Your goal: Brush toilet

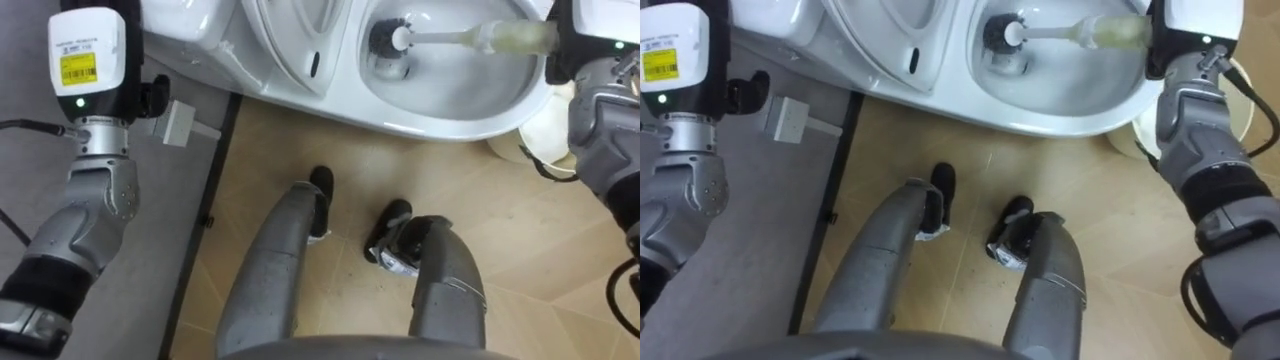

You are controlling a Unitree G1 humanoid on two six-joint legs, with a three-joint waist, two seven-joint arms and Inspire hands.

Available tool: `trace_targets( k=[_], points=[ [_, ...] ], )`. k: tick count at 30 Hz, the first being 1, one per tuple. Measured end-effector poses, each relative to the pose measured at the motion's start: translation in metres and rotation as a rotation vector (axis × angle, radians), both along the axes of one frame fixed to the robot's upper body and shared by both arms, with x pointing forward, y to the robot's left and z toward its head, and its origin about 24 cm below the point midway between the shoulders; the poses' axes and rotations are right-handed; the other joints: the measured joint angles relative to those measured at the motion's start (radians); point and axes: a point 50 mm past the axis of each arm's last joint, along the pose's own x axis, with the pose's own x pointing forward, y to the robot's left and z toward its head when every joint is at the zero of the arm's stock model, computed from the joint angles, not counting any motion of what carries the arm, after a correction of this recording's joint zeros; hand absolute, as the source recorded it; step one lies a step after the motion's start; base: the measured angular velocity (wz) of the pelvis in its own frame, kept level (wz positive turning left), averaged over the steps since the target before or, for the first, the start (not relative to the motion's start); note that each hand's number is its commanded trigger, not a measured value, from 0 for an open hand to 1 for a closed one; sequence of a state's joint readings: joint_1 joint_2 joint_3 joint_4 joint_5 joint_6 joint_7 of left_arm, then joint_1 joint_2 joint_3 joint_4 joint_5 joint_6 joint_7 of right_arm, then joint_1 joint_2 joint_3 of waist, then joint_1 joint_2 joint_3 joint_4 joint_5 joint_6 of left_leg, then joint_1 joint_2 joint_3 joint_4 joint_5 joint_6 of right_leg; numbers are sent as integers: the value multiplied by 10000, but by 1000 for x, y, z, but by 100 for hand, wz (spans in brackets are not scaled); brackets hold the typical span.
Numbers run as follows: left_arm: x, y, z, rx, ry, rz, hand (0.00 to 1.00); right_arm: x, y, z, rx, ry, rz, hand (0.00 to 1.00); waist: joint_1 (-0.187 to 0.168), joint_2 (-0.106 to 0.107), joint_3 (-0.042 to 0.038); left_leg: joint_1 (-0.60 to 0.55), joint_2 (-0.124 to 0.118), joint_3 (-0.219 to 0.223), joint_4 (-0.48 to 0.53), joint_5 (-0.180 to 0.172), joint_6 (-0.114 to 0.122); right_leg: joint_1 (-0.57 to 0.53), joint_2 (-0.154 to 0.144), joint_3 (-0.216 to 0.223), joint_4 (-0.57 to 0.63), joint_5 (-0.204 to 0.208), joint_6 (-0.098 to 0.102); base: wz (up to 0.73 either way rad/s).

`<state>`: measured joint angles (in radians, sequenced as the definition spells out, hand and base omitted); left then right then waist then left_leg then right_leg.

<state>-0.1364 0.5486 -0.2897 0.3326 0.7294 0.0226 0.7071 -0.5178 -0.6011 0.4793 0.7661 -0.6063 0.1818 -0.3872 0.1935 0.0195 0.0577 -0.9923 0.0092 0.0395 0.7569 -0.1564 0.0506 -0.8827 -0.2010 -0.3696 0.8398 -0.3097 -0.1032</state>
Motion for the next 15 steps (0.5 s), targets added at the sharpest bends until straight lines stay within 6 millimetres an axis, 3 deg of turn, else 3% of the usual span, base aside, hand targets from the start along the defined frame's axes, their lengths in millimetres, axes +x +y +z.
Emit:
trace_targets(
  k=[9, 15],
  points=[
    [0, -7, -4, -80, 298, -244, 0, -5, 3, -12, -1618, 1222, 406, 100, 320, 369, -11, 16, -7, -104, 4, -110, -35, 78, 64, -30, -103, -55, 46, 1],
    [-1, -10, -6, -171, 410, -330, 0, -8, 12, -18, -2001, 1662, 782, 100, 398, 590, -19, 125, 138, -163, -12, -171, -116, 354, 266, -180, -359, -59, 13, 0]
  ],
)
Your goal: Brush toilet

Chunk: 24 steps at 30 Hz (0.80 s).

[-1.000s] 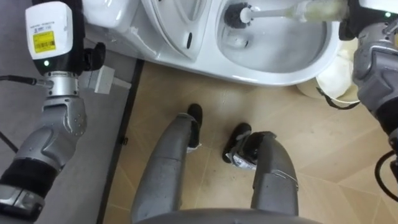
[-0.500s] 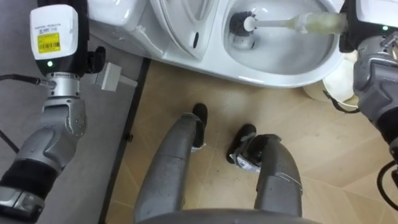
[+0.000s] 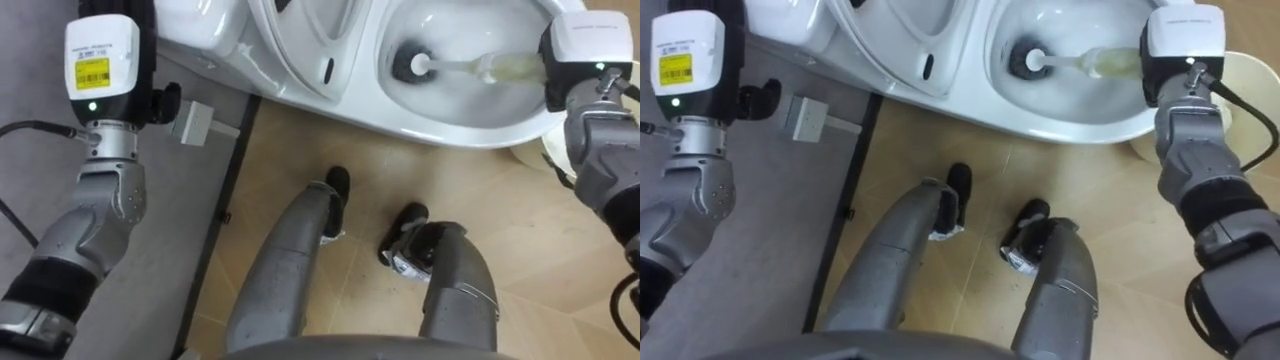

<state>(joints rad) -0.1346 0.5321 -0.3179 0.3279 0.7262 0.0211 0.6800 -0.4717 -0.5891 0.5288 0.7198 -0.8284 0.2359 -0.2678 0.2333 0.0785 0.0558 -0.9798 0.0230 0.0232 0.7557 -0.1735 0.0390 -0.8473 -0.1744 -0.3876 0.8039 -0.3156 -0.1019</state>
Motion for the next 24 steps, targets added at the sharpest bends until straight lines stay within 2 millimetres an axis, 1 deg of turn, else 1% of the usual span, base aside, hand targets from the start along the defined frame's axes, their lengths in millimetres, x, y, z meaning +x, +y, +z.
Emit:
trace_targets(
  k=[1, 2, 3, 4, 9, 12, 13, 17, 19, 21, 22, 24],
  points=[
    [0, 0, 0, -25, 39, -21, 0, -1, 4, 0, -10, -19, 135, 100, 55, 29, 10, 47, 51, -5, -13, -20, -30, 53, 53, -25, -76, 16, -29, -7],
    [0, 0, 0, -47, 48, -38, 0, -2, 7, 0, -31, -10, 234, 100, 94, 34, 8, 64, 80, 3, -16, -37, -49, 67, 86, -17, -108, 28, -50, -15],
    [0, -1, 0, -117, 18, -67, 0, -3, 13, 2, -131, -11, 472, 100, 153, 54, 0, 66, 161, 22, -19, -60, -75, 74, 163, -3, -176, 41, -73, -15],
    [0, -3, 2, -163, -78, -147, 0, -3, 20, 5, -196, -93, 749, 100, 174, 69, -1, 62, 176, 14, -50, -62, -100, 77, 228, -6, -244, 60, -107, -11],
    [-2, -12, 11, -431, -643, -671, 0, -8, 42, 14, -634, -273, 1427, 100, 146, 83, -12, 68, 201, -27, -59, -116, -206, 111, 317, -36, -302, 31, -184, -3],
    [-8, -12, 8, -537, -730, -741, 0, -11, 54, 19, -777, -287, 1831, 100, 186, 119, -39, 129, 389, -30, 57, -245, -277, 272, 540, -19, -458, 76, -223, -13],
    [-10, -12, 7, -540, -695, -713, 0, -12, 59, 21, -824, -352, 2024, 100, 175, 122, -75, 154, 405, -45, 46, -257, -291, 313, 576, -25, -509, 76, -223, -3],
    [-11, -11, 7, -576, -877, -661, 0, -12, 66, 27, -1100, -327, 2287, 100, 174, 122, -151, 175, 411, -42, 20, -256, -293, 335, 592, -22, -535, 77, -225, 0],
    [-12, -11, 6, -638, -835, -642, 0, -12, 72, 31, -1024, -276, 2440, 100, 139, 60, -192, 226, 401, -22, 13, -256, -292, 337, 582, 21, -518, 76, -223, 0],
    [-12, -11, 6, -680, -814, -627, 0, -13, 75, 34, -954, -259, 2534, 100, 71, 56, -194, 313, 396, -28, 14, -257, -291, 428, 577, 14, -525, 75, -221, 0],
    [-12, -10, 6, -712, -821, -599, 0, -14, 75, 33, -914, -218, 2566, 100, 37, 18, -234, 352, 394, -29, 17, -257, -291, 472, 573, 15, -527, 75, -222, 0],
    [-13, -9, 6, -709, -967, -548, 0, -15, 76, 33, -880, -205, 2580, 100, -59, -39, -274, 369, 394, -25, -3, -257, -290, 487, 562, 4, -524, 81, -224, 0]
  ],
)
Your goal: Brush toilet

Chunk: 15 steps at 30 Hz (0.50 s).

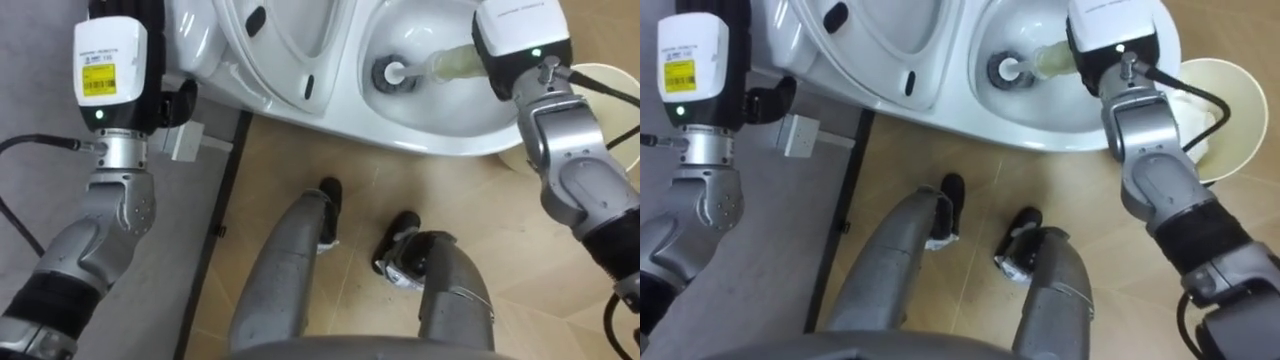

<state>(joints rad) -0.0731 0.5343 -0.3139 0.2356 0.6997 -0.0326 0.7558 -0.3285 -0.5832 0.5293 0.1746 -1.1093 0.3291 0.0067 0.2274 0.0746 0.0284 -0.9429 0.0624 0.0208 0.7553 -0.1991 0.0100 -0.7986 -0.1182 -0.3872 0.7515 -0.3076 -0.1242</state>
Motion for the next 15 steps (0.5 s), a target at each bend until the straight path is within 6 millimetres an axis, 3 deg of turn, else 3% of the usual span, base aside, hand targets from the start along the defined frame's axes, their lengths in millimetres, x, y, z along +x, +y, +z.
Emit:
trace_targets(
  k=[3, 6, 12, 15],
  points=[
    [-2, 1, -1, 18, 13, 42, 0, 1, -1, 2, 117, -84, -46, 100, -113, -73, -2, 72, -67, 44, -8, 4, 8, -10, -84, 74, 116, -3, 24, 0],
    [-3, 6, 0, 11, -113, 232, 0, 3, -5, 5, 733, -133, -19, 100, -407, -287, 20, 155, -243, 101, -64, 38, 58, -63, -311, 128, 408, -135, 62, 13],
    [-4, 9, 0, 22, -124, 370, 0, 5, -11, 13, 2031, -602, 47, 100, -744, -837, 42, 160, -230, 226, -46, 40, 62, -164, -371, 216, 554, -188, 33, -1],
    [-9, 11, -4, 24, 41, 478, 0, 6, -15, 19, 2447, -1015, 130, 100, -792, -889, 51, 121, -223, 260, 8, 37, 65, -236, -378, 265, 619, -201, 34, -3]
  ],
)
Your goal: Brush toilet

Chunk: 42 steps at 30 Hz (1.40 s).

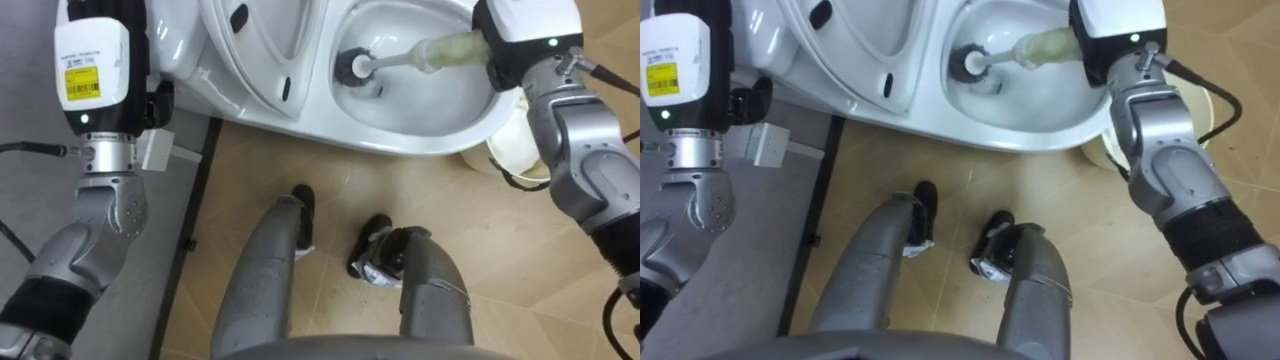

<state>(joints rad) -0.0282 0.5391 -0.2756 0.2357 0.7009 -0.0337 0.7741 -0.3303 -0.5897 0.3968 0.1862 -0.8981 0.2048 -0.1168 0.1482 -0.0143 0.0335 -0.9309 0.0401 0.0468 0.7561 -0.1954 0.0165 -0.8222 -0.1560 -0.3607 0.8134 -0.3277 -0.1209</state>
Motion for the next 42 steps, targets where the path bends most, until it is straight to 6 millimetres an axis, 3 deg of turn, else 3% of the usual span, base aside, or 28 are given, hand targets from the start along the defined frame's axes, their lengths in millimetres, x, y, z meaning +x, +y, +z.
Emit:
trace_targets(
  k=[6, 17, 20, 22, 24, 28, 30, 42],
  points=[
    [-4, 2, -3, -3, 140, 93, 0, 2, -16, 8, 1127, -937, -428, 100, -139, -5, 8, -129, -8, 15, 1, -1, -1, -152, -24, 13, 49, -16, -13, 0],
    [-2, 4, -2, 76, 196, 238, 0, 1, -15, 9, 1242, -1414, -346, 100, -314, 39, 39, -213, 49, 26, 3, -34, 11, -202, -23, -10, 20, -73, -9, 0],
    [-1, 7, -1, 100, 225, 384, 0, 1, -13, 7, 1066, -1390, -344, 100, -292, 167, 117, -231, 101, 33, 23, -47, 23, -201, -3, -20, -10, -71, -6, 0],
    [0, 7, -1, 123, 268, 424, 0, -2, -12, 0, 864, -1153, -410, 100, -186, 357, 210, -218, 126, 44, 30, -58, 38, -169, 21, -31, -42, -65, 3, -2],
    [1, 5, -1, 110, 259, 415, 0, -3, -15, -10, 649, -783, -595, 100, -59, 568, 241, -225, 138, 23, -2, -55, 36, -136, 54, -72, -125, -49, 10, 0],
    [0, 0, -3, 46, 343, 241, 0, -7, -23, -45, -335, 470, -1219, 100, 374, 1056, 229, -160, 144, -50, -82, -62, 16, 12, 74, -199, -264, -43, 4, 4],
    [0, 0, -3, 38, 331, 245, 0, -6, -24, -50, -549, 520, -1407, 100, 461, 1188, 211, -157, 105, -74, -162, -42, -7, 28, 72, -237, -325, -43, 2, 8],
    [1, -3, -14, -120, 1005, 318, 0, -3, -26, -64, -1374, 1322, -1905, 100, 836, 1253, 223, 338, -8, -87, -310, -100, 7, 554, 28, -313, -522, -135, 109, 2]
  ],
)
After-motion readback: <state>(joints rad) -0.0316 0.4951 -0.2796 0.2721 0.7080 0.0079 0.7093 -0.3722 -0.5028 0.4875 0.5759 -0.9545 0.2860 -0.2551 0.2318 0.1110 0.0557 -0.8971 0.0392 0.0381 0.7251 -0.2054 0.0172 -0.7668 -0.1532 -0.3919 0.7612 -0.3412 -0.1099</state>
